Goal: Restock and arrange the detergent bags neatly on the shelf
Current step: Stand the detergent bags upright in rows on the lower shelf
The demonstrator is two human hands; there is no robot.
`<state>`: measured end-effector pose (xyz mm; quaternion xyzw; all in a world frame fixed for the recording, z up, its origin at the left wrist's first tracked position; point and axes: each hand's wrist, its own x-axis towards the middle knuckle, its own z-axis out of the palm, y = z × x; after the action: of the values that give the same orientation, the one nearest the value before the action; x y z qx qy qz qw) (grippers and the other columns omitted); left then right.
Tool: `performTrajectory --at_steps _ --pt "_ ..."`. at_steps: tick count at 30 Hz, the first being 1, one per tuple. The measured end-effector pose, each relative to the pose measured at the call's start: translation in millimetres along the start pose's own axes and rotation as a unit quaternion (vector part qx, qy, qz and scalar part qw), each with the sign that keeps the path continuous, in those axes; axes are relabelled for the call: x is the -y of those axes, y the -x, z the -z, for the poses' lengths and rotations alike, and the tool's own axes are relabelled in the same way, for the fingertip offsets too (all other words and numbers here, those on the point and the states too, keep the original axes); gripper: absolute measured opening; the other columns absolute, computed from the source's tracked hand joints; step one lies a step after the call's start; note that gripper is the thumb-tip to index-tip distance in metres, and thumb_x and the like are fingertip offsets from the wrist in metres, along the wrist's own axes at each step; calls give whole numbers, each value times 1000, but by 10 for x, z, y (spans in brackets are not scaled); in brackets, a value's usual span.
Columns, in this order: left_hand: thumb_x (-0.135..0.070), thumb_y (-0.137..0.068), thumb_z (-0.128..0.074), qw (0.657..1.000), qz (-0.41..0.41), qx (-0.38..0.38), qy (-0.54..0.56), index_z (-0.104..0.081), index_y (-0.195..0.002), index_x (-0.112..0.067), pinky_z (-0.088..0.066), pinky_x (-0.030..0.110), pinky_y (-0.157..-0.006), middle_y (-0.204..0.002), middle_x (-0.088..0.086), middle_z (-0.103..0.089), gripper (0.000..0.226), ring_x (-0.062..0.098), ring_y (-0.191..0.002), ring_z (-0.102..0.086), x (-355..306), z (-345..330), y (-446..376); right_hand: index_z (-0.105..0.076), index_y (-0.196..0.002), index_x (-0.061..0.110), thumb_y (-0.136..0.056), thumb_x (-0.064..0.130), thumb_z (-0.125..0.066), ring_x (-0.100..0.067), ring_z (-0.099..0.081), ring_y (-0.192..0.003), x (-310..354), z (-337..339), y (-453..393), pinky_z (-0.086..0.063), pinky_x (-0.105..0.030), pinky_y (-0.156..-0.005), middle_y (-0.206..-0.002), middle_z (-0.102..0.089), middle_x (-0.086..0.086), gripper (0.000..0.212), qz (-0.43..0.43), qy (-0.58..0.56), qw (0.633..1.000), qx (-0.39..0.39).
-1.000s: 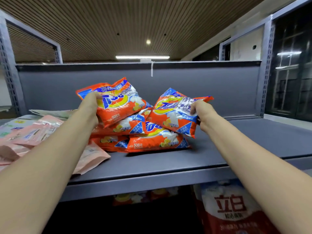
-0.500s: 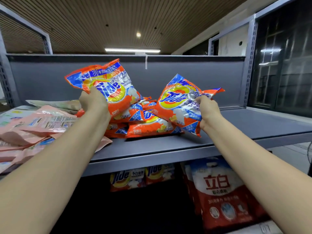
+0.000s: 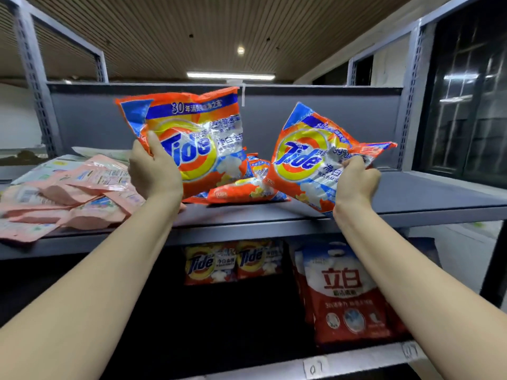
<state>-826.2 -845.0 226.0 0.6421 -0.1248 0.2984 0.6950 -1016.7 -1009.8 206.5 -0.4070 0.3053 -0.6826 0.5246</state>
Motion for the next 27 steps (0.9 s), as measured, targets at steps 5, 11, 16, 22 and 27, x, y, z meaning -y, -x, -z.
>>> performTrajectory --at_steps 5,11,16,22,27 --pt "-29 -102 -36 998 -53 -22 1 -61 -99 -3 -24 20 -64 -102 14 -66 36 24 -88 -54 -14 256 398 -44 -56 19 -85 12 -48 3 -43 -35 40 338 129 -34 -19 -44 -54 -48 9 30 64 4 998 -5" --pt "-24 -102 -38 997 -67 1 29 -61 -105 5 -30 1 -60 -101 11 -65 36 19 -87 -56 220 565 872 -32 -51 22 -76 4 -48 -4 -29 -46 -106 820 212 -25 -21 -45 -48 -35 15 35 111 -44 992 27" --pt "-24 -101 -40 998 -50 31 2 -61 -102 3 -33 -2 -58 -89 -1 -59 34 6 -73 -53 559 827 1300 -27 -56 21 -67 8 -49 -6 -29 -51 -429 1185 237 -25 -28 -51 -50 -32 13 28 71 -28 994 78" --pt "-30 -101 -39 995 -12 94 -33 -56 -104 -5 -48 9 -55 -78 -12 -60 30 -13 -65 -60 1110 962 1672 -38 -54 2 -64 10 -48 -22 -34 -62 -1092 1482 185 -29 -35 -56 -57 -35 -3 16 15 69 985 161" --pt "-32 -101 -34 987 6 111 -117 -53 -107 -3 -39 9 -50 -78 -3 -61 35 7 -67 -63 1526 915 1823 -40 -41 19 -66 12 -49 -21 -34 -60 -1519 1472 235 -29 -36 -56 -52 -35 0 28 -38 168 962 211"
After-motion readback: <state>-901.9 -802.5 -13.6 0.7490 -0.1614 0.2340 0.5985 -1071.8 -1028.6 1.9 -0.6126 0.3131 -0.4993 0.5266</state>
